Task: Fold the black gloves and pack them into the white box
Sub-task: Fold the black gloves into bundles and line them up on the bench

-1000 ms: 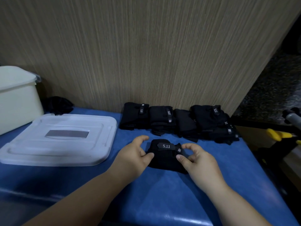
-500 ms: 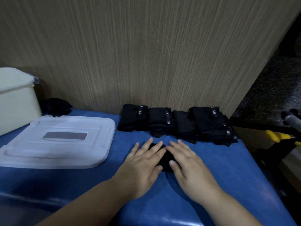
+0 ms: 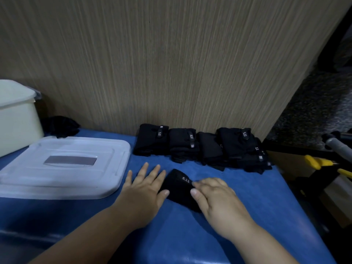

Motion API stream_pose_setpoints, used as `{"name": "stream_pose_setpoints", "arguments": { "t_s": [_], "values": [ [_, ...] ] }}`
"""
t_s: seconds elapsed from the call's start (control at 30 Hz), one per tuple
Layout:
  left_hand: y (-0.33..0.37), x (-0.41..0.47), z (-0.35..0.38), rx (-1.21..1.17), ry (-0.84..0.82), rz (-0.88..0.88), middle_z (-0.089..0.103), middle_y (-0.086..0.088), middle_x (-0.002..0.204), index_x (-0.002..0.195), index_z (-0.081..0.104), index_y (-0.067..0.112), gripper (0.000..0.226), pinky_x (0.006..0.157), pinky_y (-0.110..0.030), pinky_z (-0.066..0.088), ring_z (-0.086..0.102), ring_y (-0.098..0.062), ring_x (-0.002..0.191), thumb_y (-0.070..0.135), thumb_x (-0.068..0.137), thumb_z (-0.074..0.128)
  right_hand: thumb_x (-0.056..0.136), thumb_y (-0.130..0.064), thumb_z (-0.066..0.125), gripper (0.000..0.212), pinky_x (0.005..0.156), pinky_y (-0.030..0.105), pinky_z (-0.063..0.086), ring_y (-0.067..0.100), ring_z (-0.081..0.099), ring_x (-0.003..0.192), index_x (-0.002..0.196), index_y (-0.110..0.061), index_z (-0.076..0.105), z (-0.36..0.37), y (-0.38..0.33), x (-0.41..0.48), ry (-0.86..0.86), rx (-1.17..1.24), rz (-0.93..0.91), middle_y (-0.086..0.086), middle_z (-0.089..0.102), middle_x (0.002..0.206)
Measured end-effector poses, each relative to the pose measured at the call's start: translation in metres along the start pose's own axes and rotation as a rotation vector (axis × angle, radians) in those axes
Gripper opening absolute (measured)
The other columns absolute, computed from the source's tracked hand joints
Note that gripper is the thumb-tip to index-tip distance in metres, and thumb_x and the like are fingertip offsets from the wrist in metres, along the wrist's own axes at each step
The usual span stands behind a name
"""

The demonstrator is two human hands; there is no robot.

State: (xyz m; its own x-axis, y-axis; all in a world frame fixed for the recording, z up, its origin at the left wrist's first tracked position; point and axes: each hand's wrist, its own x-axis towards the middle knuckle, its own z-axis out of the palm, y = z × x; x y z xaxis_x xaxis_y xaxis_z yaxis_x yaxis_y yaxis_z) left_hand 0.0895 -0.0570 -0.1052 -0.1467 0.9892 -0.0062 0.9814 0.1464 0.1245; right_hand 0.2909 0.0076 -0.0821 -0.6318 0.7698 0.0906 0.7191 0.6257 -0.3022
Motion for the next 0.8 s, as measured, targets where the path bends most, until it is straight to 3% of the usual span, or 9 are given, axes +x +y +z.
{"name": "stream_pose_setpoints", "arguments": {
  "t_s": [0.03,0.1,0.17,0.27,0.37,0.53,0.6,0.67,0.8],
  "values": [
    [-0.002,-0.001,-0.001,0.035,0.051,-0.017,0.011,0.008,0.157,0.15,0.027,0.028,0.079,0.113,-0.055,0.017,0.012,-0.025,0.147,0.063,0.085,-0.001,0.075,-0.081,-0.009,0.097,0.098,0.027,0.039,0.008,0.045,0.109,0.111,-0.032,0.066,0.0,0.003,0.001,0.075,0.004,0.005,-0.014,0.062,0.106],
    [-0.005,-0.002,-0.001,0.054,0.133,-0.03,0.055,-0.005,0.138,0.129,0.06,0.018,0.064,0.093,-0.054,0.045,0.05,-0.031,0.128,0.049,0.083,0.027,0.085,-0.073,0.029,0.061,0.082,0.029,0.047,0.011,0.049,0.088,0.073,-0.027,0.067,-0.002,0.008,0.001,0.211,-0.034,0.022,-0.012,0.058,0.07],
    [-0.002,-0.004,-0.002,-0.053,0.198,0.033,0.063,-0.004,0.127,0.12,0.063,0.017,0.055,0.087,-0.05,0.052,0.058,-0.03,0.12,0.044,0.08,0.037,0.082,-0.056,0.06,0.032,0.077,0.027,0.046,0.011,0.048,0.084,0.066,-0.028,0.06,-0.004,0.005,-0.001,0.243,-0.025,0.039,-0.014,0.05,0.065],
    [0.013,-0.012,-0.006,-0.259,0.29,0.087,0.06,0.01,0.126,0.121,0.061,0.026,0.059,0.097,-0.038,0.045,0.051,-0.015,0.121,0.053,0.08,0.03,0.079,-0.052,0.066,0.022,0.082,0.02,0.039,0.007,0.044,0.094,0.089,-0.032,0.061,-0.008,-0.002,-0.005,0.229,0.034,0.012,-0.018,0.051,0.084],
    [0.022,-0.016,-0.007,-0.297,0.224,0.084,0.05,0.024,0.127,0.132,0.049,0.036,0.081,0.102,-0.021,0.025,0.038,0.0,0.124,0.068,0.069,0.008,0.084,-0.054,0.06,0.04,0.092,0.014,0.034,0.003,0.039,0.109,0.118,-0.035,0.053,-0.008,-0.001,-0.007,0.164,0.084,0.033,-0.021,0.048,0.109],
    [0.028,-0.017,-0.005,-0.279,0.17,0.082,0.043,0.026,0.133,0.14,0.037,0.041,0.087,0.107,-0.02,0.024,0.033,0.002,0.125,0.069,0.066,0.001,0.089,-0.055,0.052,0.052,0.104,0.017,0.029,0.005,0.034,0.126,0.136,-0.034,0.044,-0.008,0.001,-0.012,0.084,0.102,0.055,-0.018,0.044,0.13],
    [0.032,-0.017,-0.004,-0.303,0.152,0.102,0.043,0.025,0.132,0.141,0.035,0.042,0.08,0.107,-0.02,0.026,0.034,0.002,0.123,0.069,0.072,0.005,0.089,-0.053,0.053,0.054,0.106,0.018,0.029,0.005,0.032,0.127,0.138,-0.034,0.041,-0.01,0.002,-0.014,0.085,0.114,0.061,-0.019,0.041,0.133],
    [0.037,-0.017,-0.005,-0.371,0.144,0.111,0.046,0.023,0.129,0.141,0.036,0.042,0.058,0.104,-0.016,0.028,0.037,0.002,0.119,0.063,0.088,0.026,0.089,-0.052,0.055,0.057,0.107,0.021,0.03,0.005,0.032,0.129,0.14,-0.036,0.037,-0.011,0.002,-0.014,0.088,0.135,0.073,-0.019,0.037,0.138],
    [0.045,-0.018,-0.006,-0.465,0.146,0.093,0.044,0.022,0.11,0.139,0.039,0.039,0.046,0.079,-0.001,0.031,0.043,0.001,0.089,0.04,0.095,0.052,0.089,-0.052,0.054,0.061,0.107,0.023,0.031,0.009,0.031,0.132,0.144,-0.035,0.031,-0.012,0.003,-0.015,0.058,0.187,0.121,-0.016,0.037,0.142]
  ]
}}
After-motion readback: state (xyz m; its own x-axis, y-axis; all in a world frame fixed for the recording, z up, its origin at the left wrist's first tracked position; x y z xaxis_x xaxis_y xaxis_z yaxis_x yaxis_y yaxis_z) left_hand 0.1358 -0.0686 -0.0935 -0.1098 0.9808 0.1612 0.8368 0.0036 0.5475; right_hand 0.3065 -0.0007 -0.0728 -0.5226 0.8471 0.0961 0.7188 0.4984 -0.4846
